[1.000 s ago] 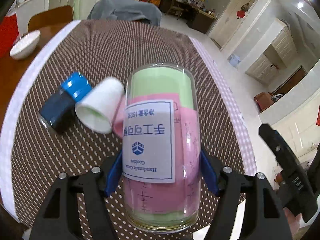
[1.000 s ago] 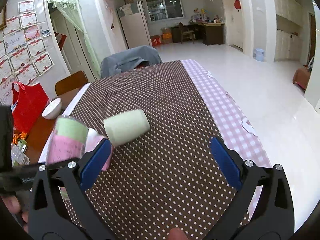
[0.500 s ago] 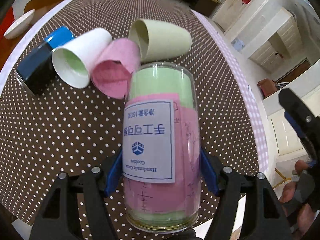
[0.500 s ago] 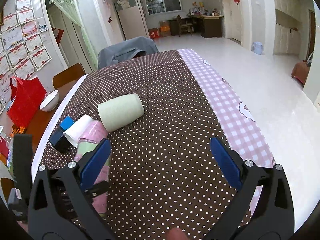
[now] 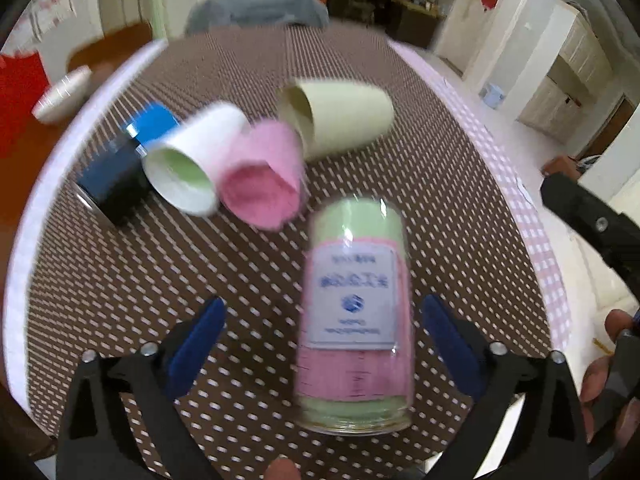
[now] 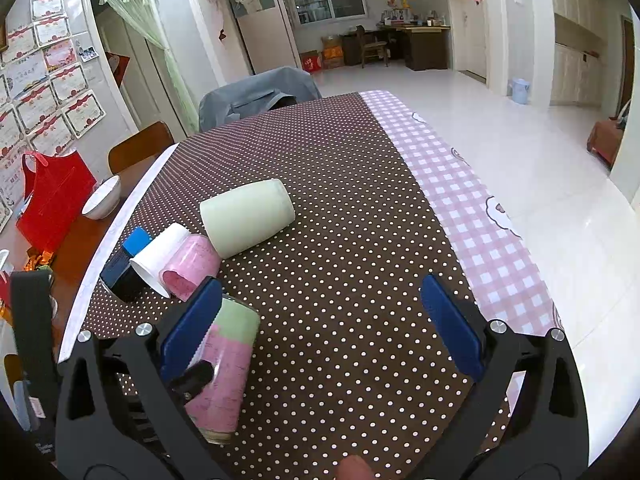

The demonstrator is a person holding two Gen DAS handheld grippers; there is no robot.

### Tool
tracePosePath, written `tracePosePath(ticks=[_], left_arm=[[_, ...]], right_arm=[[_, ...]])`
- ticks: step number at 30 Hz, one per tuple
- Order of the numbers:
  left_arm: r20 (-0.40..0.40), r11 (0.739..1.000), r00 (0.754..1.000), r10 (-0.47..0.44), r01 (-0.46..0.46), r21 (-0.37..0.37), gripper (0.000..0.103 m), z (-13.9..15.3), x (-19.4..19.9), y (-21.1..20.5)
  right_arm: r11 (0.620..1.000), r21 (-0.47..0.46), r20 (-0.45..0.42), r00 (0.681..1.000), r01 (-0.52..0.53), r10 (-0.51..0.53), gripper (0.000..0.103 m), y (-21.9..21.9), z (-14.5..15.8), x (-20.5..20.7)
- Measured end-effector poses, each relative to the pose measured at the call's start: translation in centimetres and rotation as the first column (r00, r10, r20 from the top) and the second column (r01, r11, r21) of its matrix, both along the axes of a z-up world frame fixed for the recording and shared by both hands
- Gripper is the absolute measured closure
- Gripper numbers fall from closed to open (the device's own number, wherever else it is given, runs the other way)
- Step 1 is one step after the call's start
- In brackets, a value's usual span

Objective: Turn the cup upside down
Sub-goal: 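Lift the jar with the left gripper and set it down beside the cups, then open the left gripper and pull it back from the jar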

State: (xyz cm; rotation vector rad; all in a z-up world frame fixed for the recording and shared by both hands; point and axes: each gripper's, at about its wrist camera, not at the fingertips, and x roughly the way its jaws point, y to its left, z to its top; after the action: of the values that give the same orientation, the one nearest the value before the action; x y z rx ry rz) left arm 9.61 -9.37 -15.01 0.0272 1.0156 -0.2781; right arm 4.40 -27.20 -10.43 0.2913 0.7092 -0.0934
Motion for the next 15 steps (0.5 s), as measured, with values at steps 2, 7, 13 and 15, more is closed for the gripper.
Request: tracePosePath(ticks=[2, 7, 13, 15], left_arm=[[0.087, 1.0, 0.996, 0.015, -0.018, 0.025, 0.004, 1.0, -0.6, 0.4], [0.218, 0.998, 0.975, 0.033, -0.042, 0.039, 0.004, 3.0, -1.7, 2.1], [0.283, 0.995, 0.957, 0.064, -0.083, 0.056, 0.004, 4.9, -2.3, 3.9], [0.293, 0.993, 0.952, 0.083, -0.102, 0.053, 0.004, 5.2, -2.5, 4.5]], right_arm=[[1.0, 0.002, 0.002, 1.0, -0.001, 0.001, 0.006, 0.0, 0.1, -0.1], [1.0, 0.018, 0.004, 1.0, -0.003, 0.003, 0.006, 0.0, 0.2, -0.3], [1.0, 0.026, 0.007, 1.0, -0.017, 0.017, 0.006, 0.6, 0.5, -0.4], [0.999, 0.026, 0.009, 1.0, -0.022, 0.022, 0.006, 0.8, 0.6, -0.4]])
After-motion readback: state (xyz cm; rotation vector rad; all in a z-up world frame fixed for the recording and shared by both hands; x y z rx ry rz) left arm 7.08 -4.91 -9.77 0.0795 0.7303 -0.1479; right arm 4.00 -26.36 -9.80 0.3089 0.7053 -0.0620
